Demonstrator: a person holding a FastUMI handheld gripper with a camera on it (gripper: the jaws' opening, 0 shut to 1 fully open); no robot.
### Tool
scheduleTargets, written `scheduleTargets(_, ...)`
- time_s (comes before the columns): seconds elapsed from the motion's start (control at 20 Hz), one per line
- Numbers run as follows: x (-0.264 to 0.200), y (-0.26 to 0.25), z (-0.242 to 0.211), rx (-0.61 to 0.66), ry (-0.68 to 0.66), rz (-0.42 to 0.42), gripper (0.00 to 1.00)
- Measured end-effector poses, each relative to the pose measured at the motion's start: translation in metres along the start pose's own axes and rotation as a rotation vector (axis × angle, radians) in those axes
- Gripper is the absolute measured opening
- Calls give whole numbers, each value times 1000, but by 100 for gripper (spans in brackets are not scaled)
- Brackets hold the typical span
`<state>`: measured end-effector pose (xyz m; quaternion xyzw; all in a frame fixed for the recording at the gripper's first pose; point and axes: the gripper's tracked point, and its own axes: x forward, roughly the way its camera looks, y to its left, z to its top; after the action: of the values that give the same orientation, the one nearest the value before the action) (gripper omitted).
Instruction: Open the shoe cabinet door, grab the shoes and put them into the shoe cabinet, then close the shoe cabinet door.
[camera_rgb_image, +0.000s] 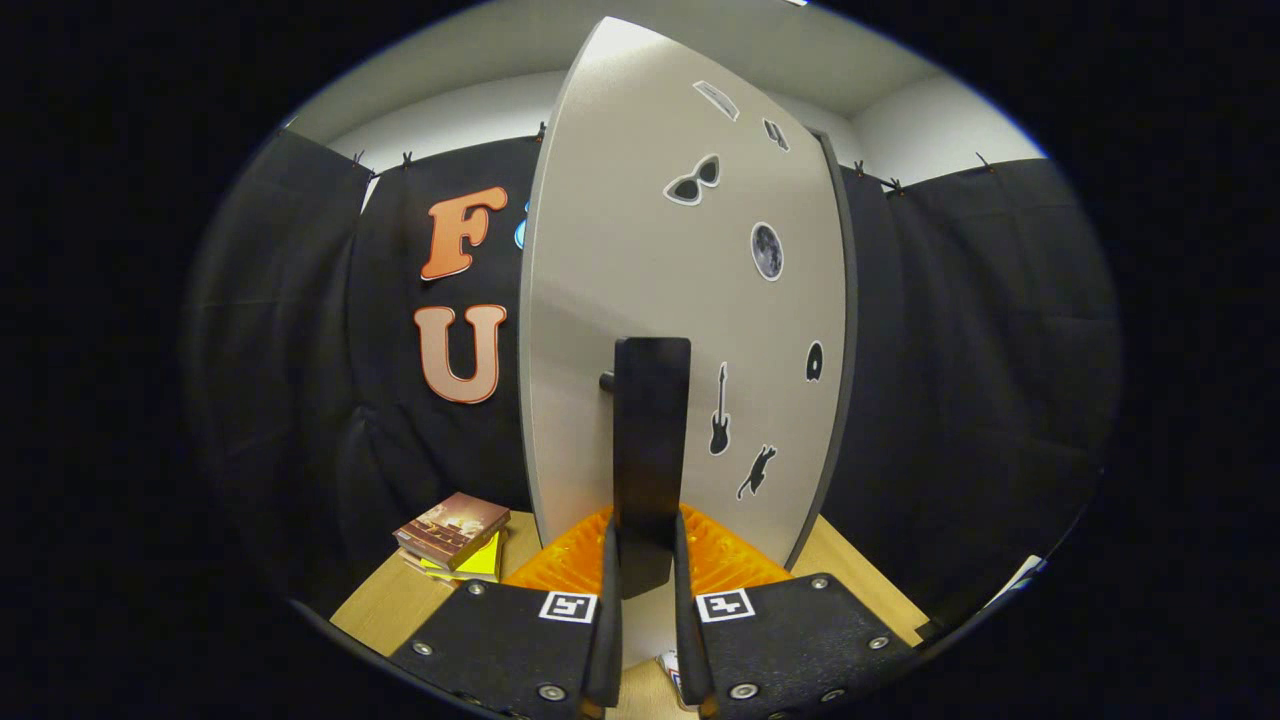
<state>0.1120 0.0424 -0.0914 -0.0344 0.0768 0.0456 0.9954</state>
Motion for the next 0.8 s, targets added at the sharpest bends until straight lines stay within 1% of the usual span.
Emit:
scheduleTargets(0.45,-20,-32,-2,24,-9,-61,21)
scheduleTargets(0.7,-27,-52,-8,-2,-7,-134,20)
scheduleTargets(0.8,-27,-55,-7,-7,-16,-150,20)
